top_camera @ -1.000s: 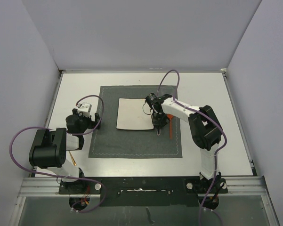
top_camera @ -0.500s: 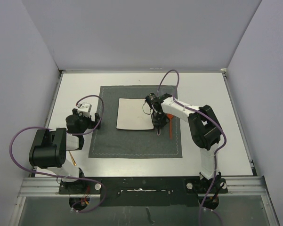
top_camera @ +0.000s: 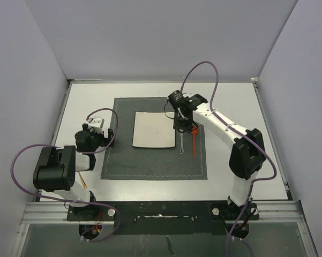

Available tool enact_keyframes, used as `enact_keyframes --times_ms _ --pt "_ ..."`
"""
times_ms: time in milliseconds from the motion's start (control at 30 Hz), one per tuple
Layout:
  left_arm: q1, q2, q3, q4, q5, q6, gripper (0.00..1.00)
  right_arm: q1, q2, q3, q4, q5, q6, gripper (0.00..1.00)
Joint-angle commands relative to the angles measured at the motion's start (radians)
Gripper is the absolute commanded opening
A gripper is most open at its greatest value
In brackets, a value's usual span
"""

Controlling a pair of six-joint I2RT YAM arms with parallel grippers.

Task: Set the dinner table for one person
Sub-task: Adjust the knife on the napkin.

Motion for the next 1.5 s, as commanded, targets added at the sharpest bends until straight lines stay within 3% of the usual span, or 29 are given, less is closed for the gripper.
enact_keyframes --times_ms 0,500,767,1133,1467 --pt "0.002 0.009 -0.001 0.079 0.010 -0.004 0.98 0.014 -0.131 0.074 -0.034 0.047 -0.017 0.30" --pt "0.002 0.009 -0.001 0.079 0.010 -0.004 0.98 0.017 -0.078 -0.036 0.025 0.063 -0.009 0.30" --pt "0.002 0.009 -0.001 0.080 0.010 -0.004 0.98 -0.015 -0.031 -0.143 0.175 0.079 -0.067 0.29" --pt "0.002 0.009 -0.002 0.079 0.009 -0.004 0.98 -0.121 0.074 -0.184 0.319 -0.065 -0.184 0.28" --pt "0.002 0.008 -0.001 0.079 0.010 -0.004 0.98 -0.115 0.034 -0.199 0.352 -0.143 -0.239 0.28"
